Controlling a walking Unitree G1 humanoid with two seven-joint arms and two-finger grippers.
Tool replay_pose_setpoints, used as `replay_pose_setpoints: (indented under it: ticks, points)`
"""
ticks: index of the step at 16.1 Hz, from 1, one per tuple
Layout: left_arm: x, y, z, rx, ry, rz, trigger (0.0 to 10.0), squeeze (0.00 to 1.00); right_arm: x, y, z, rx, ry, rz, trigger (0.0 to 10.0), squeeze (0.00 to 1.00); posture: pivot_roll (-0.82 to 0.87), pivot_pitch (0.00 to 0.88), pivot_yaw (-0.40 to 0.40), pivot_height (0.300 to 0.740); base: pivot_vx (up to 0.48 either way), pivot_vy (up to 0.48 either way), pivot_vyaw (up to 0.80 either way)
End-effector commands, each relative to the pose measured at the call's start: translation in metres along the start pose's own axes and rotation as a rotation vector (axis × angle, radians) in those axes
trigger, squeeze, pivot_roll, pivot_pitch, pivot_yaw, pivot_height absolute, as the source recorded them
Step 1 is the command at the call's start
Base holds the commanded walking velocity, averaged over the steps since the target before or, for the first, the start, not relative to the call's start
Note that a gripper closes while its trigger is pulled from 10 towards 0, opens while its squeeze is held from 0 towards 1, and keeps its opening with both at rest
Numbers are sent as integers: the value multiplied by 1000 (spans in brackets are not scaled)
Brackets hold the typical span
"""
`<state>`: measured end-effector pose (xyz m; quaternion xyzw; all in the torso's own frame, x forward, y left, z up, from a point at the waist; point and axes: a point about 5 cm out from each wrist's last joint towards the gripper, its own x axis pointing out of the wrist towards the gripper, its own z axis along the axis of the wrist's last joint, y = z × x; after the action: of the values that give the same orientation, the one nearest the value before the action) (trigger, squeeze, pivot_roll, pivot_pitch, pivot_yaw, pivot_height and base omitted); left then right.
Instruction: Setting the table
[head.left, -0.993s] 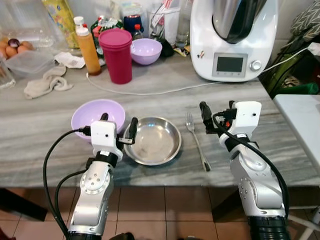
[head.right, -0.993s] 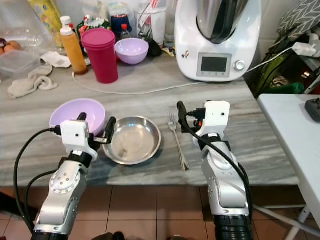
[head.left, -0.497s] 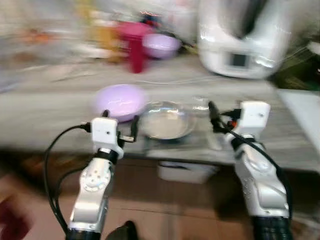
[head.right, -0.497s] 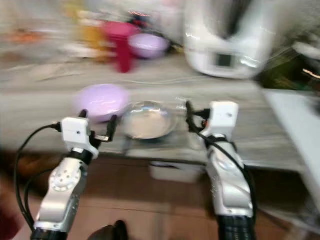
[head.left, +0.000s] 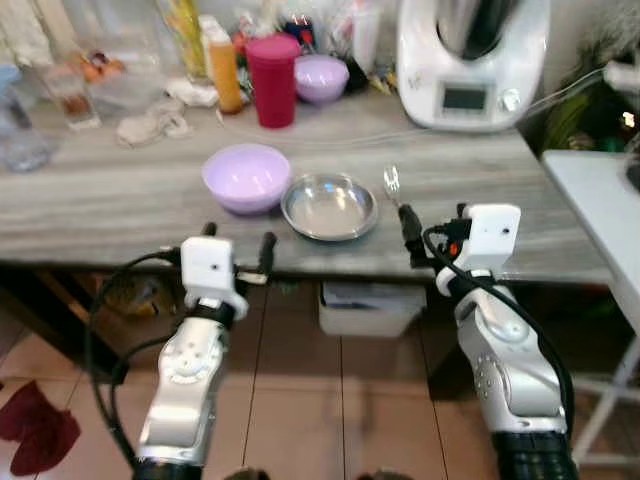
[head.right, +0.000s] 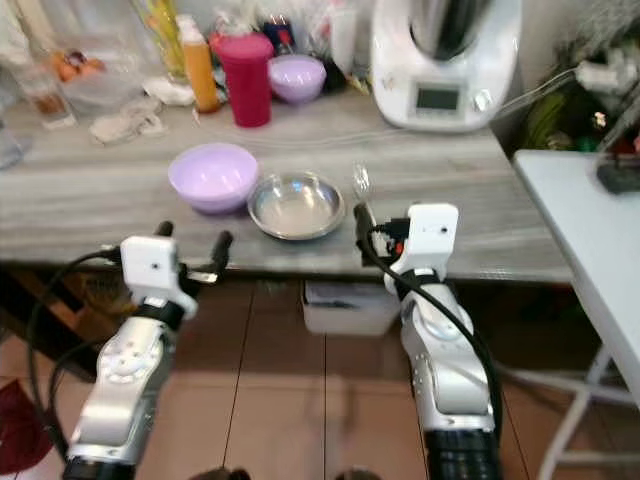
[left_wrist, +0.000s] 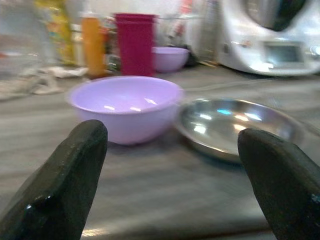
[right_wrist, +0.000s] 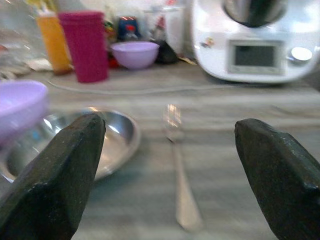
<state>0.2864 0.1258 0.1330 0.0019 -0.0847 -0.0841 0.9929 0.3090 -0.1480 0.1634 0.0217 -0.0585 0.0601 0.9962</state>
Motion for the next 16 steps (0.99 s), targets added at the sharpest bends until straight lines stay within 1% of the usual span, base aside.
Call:
replay_pose_setpoints:
  ticks: [1, 3, 4, 5, 6, 8, 9, 10, 11, 12, 13, 15, 16]
  points:
    - [-2, 3, -1, 12, 10, 6, 10000, 0, 1, 3, 3, -22, -18, 13, 10000, 0, -177, 83, -9, 740, -262, 0, 0]
    - [-3, 4, -2, 11, 14, 5, 10000, 0, 0, 3, 1, -38, -22, 16, 10000, 0, -179, 87, -10, 740, -259, 0, 0]
    - [-3, 3, -2, 13, 15, 5, 10000, 0, -2, 7, 2, -27, -16, 68, 10000, 0, -179, 87, -10, 740, -262, 0, 0]
    - [-3, 3, -2, 15, 15, 5, 10000, 0, -3, 10, 2, -4, -15, 94, 10000, 0, -179, 87, -10, 740, -262, 0, 0]
    - [-3, 3, -2, 15, 15, 5, 10000, 0, -4, 11, 1, 24, -8, 102, 10000, 0, -180, 87, -10, 740, -262, 0, 0]
    - [-3, 3, -3, 6, 19, 8, 10000, 0, -5, 10, 2, 29, -15, 87, 10000, 0, -180, 87, -10, 740, -274, 0, 0]
    - [-3, 3, -3, 11, 17, 7, 10000, 0, -4, 9, 1, 20, -13, 77, 10000, 0, -180, 87, -10, 740, -270, 0, 0]
    - [-3, 2, -4, 13, 18, 4, 10000, 0, -3, 7, 0, -15, -2, 56, 10000, 0, -180, 87, -10, 740, -277, 0, 0]
    - [-3, 1, -4, 14, 18, 0, 10000, 0, -1, 4, -1, -149, -10, 6, 10000, 0, -183, 88, -12, 740, -266, 0, 0]
    - [-3, 1, -4, 19, 11, -5, 10000, 0, -2, 5, -2, -155, -12, 24, 10000, 0, -184, 89, -12, 740, -240, 0, 0]
    - [-3, 0, -3, 28, -5, -13, 10000, 0, -2, 6, -3, -141, -13, 36, 10000, 0, -184, 89, -12, 740, 0, 0, 0]
    - [-3, -1, -3, 17, -14, -31, 10000, 0, -5, 13, -2, -139, -11, 104, 10000, 0, -187, 89, -10, 740, 0, 0, 0]
    - [-3, -3, -2, 12, -17, -46, 10000, 0, -7, 15, -4, -121, -3, 116, 10000, 0, -187, 90, -9, 740, 0, 0, 0]
